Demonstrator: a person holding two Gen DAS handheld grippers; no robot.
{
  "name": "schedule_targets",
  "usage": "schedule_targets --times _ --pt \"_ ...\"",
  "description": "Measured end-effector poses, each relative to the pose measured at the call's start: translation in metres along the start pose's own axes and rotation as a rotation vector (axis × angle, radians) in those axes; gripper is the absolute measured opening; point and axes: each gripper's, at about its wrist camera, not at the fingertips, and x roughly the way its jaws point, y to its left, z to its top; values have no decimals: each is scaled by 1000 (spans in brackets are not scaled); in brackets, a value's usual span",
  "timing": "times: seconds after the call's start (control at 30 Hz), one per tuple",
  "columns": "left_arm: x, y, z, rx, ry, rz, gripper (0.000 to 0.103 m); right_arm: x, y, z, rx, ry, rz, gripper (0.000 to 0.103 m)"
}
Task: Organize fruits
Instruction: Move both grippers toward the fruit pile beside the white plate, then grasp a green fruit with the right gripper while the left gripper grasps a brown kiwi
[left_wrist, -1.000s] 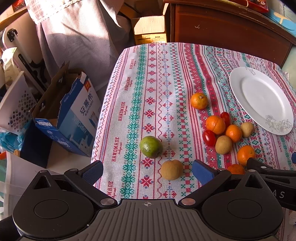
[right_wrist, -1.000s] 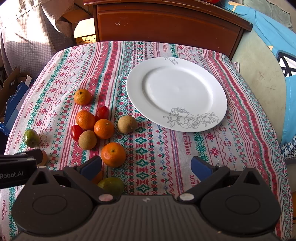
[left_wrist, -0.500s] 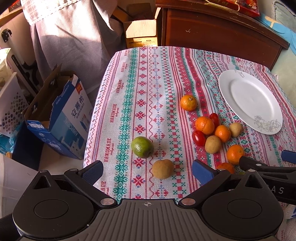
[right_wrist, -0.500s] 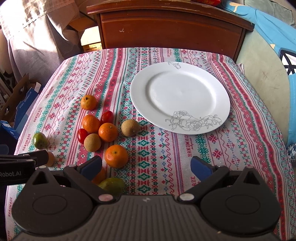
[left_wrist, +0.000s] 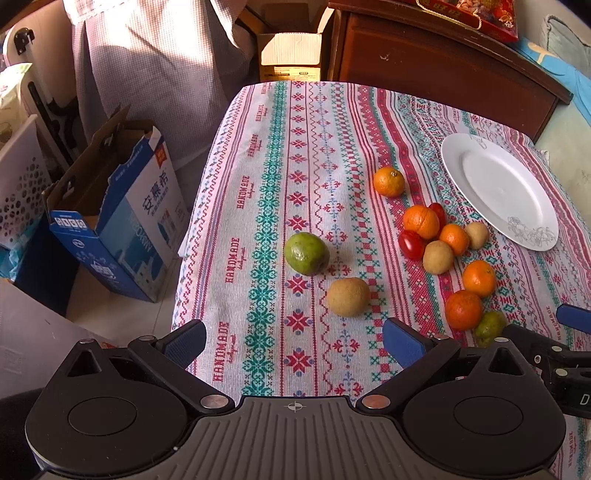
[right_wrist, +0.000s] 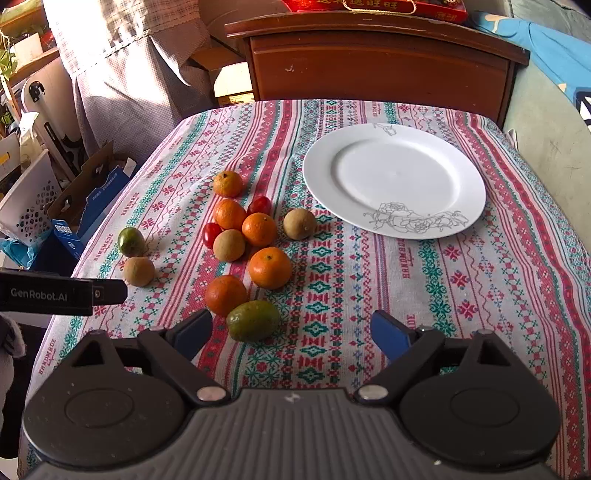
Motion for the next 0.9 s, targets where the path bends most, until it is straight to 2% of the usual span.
schedule_targets --times 0.13,0.4,0.6,0.8,0.9 --pt "-1 0 -3 -8 -15 -8 101 3 2 -8 4 4 36 80" --pt "8 -11 -3 27 -27 24 99 9 6 -10 -15 -8 45 73" --pt "19 -18 -4 43 -11 38 96 15 7 -12 -29 -14 49 63" --pt "24 -25 -5 67 -23 41 90 17 6 -12 -44 -35 55 51" --pt "24 -28 -5 80 -31 38 86 17 6 -12 -50 -40 58 40"
